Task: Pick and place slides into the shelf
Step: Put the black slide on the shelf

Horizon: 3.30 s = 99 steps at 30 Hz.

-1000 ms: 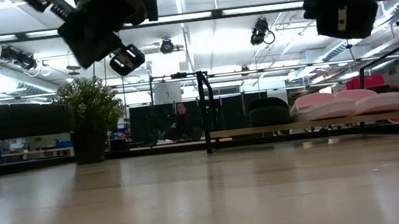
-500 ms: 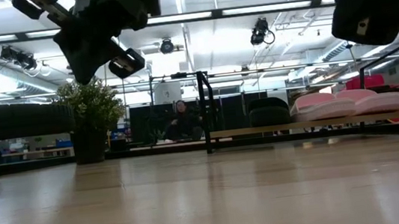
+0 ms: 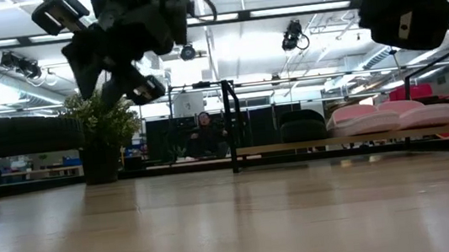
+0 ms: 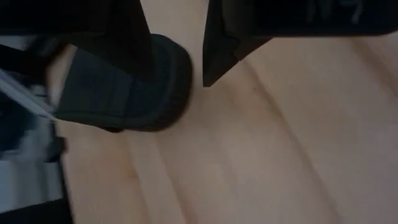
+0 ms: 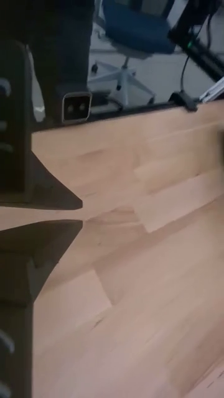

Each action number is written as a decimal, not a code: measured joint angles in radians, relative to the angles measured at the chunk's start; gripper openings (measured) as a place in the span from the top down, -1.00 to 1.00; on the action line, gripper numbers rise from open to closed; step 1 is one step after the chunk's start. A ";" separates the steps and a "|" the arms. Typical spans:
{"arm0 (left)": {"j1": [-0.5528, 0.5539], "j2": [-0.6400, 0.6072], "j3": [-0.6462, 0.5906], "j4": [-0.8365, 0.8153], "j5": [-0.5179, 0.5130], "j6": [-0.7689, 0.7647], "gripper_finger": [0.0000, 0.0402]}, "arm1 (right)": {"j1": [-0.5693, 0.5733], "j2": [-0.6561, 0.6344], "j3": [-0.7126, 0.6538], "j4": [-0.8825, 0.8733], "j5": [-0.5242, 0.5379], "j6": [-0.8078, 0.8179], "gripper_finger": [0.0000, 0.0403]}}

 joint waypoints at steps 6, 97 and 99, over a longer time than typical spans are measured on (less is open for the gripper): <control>0.000 0.074 -0.001 -0.022 0.064 0.028 0.32 | 0.000 0.000 0.001 0.029 0.009 0.008 0.78; -0.067 0.230 0.043 -0.362 0.160 0.101 0.57 | 0.001 -0.001 0.000 0.117 -0.002 -0.043 0.78; -0.068 0.210 0.066 -0.389 0.152 0.058 0.58 | 0.009 -0.001 0.000 0.116 -0.017 -0.039 0.78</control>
